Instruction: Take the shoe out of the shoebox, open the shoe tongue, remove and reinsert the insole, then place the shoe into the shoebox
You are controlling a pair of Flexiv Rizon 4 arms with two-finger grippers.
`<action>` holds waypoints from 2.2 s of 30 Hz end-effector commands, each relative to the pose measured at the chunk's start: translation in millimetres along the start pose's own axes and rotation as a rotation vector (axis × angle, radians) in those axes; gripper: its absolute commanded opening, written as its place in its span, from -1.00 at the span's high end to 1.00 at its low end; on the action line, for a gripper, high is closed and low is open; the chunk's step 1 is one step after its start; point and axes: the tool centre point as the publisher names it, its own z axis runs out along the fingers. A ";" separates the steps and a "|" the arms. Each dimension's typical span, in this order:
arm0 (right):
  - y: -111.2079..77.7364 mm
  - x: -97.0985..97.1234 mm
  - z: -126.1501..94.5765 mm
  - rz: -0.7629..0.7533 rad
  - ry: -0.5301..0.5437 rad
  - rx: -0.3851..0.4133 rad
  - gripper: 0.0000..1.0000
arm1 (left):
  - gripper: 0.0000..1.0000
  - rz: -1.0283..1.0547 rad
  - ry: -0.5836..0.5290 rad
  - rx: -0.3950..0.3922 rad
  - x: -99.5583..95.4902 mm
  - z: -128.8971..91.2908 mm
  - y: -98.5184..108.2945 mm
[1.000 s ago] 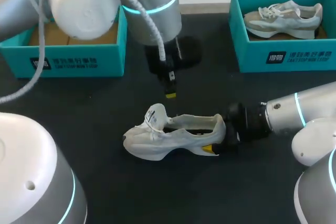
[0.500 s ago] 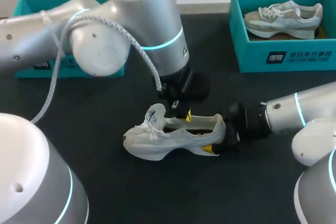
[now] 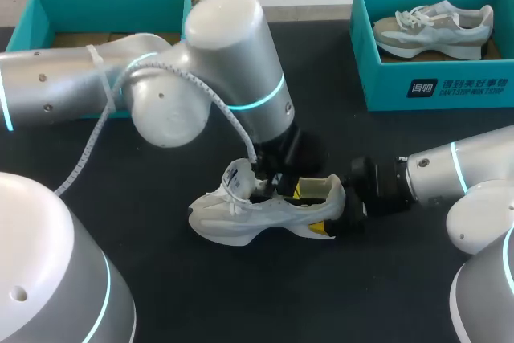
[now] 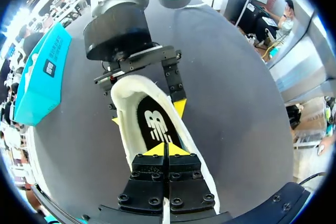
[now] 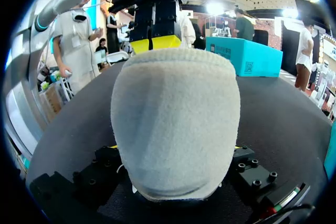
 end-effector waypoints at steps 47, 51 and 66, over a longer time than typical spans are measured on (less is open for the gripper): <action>-2.1 0.1 8.3 0.002 -0.003 0.003 1.00 | 1.00 -0.098 -0.017 0.045 6.7 67.8 18.9; -2.1 0.1 8.3 0.002 -0.003 0.003 1.00 | 1.00 -0.101 0.000 0.049 8.5 53.4 19.8; -2.1 0.1 8.3 0.002 -0.003 0.003 1.00 | 1.00 -0.135 0.109 0.156 21.0 -1.9 18.1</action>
